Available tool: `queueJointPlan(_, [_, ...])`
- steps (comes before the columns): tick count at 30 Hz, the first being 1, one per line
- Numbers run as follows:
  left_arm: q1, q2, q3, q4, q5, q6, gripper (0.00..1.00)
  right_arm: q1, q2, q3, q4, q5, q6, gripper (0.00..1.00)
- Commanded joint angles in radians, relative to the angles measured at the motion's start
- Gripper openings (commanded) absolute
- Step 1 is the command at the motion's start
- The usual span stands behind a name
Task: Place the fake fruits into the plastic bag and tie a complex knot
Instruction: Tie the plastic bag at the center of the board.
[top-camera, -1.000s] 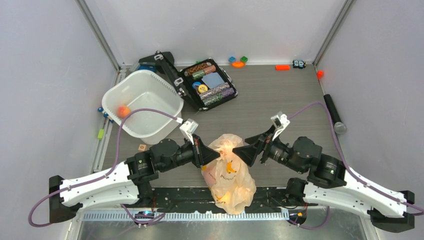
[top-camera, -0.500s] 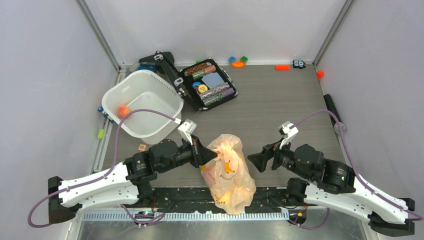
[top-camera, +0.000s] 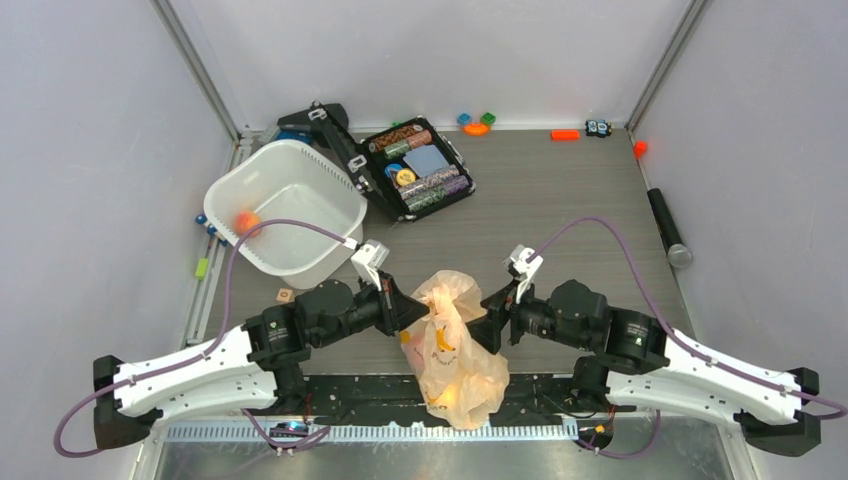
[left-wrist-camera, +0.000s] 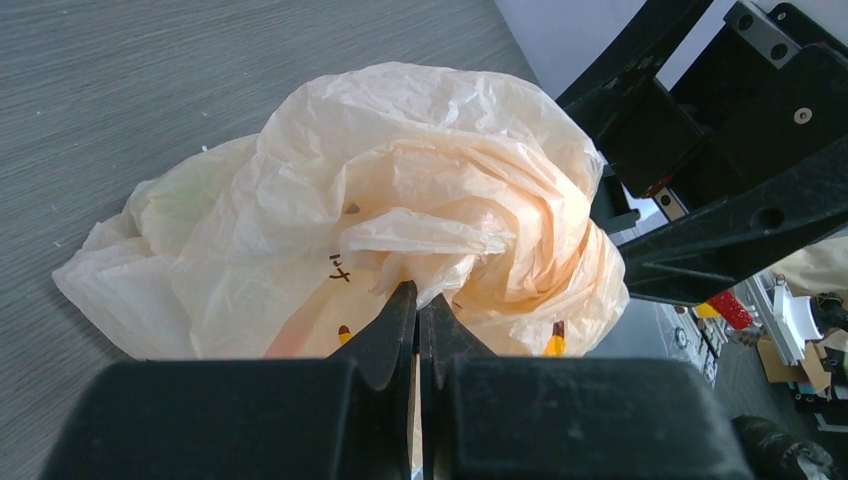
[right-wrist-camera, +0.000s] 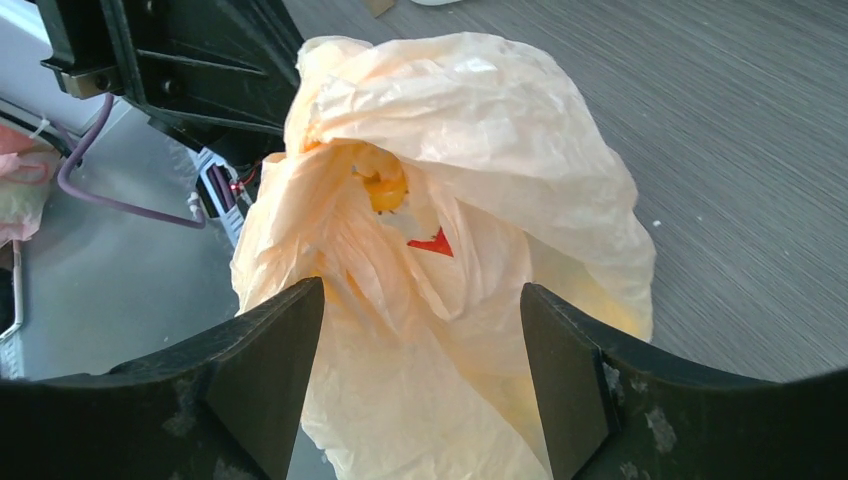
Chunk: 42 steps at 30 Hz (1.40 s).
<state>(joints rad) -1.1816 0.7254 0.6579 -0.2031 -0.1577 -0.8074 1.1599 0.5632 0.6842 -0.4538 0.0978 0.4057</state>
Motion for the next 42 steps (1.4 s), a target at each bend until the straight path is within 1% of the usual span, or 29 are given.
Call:
queueJointPlan(1, [0.006, -0.026, 0.001, -0.002, -0.029, -0.003, 0.00, 0.025, 0.050, 0.003, 0.137, -0.020, -0.058, 0.76])
queueJointPlan(7, [0.015, -0.038, 0.001, -0.016, -0.033, 0.003, 0.00, 0.026, 0.062, -0.048, 0.173, -0.005, -0.066, 0.68])
queueJointPlan(13, [0.019, -0.041, 0.005, -0.022, -0.033, 0.007, 0.00, 0.024, 0.055, -0.082, 0.172, 0.069, -0.064, 0.62])
queueJointPlan(19, [0.023, -0.042, 0.003, -0.021, -0.030, 0.007, 0.00, 0.024, 0.033, -0.097, 0.163, 0.166, -0.023, 0.52])
queueJointPlan(26, [0.027, -0.037, 0.003, -0.017, -0.025, 0.008, 0.00, 0.024, 0.025, -0.117, 0.187, 0.131, -0.064, 0.47])
queueJointPlan(35, [0.030, -0.034, 0.000, -0.009, -0.022, 0.006, 0.00, 0.024, 0.053, -0.132, 0.199, 0.108, -0.030, 0.45])
queueJointPlan(38, [0.030, -0.032, -0.001, -0.007, -0.019, 0.008, 0.00, 0.024, 0.080, -0.141, 0.238, 0.060, -0.022, 0.45])
queueJointPlan(41, [0.030, -0.034, -0.003, -0.007, -0.015, 0.008, 0.00, 0.024, 0.096, -0.168, 0.294, 0.015, -0.010, 0.53])
queueJointPlan(42, [0.030, -0.035, -0.003, -0.007, -0.012, 0.008, 0.00, 0.024, 0.099, -0.177, 0.322, -0.001, -0.008, 0.58])
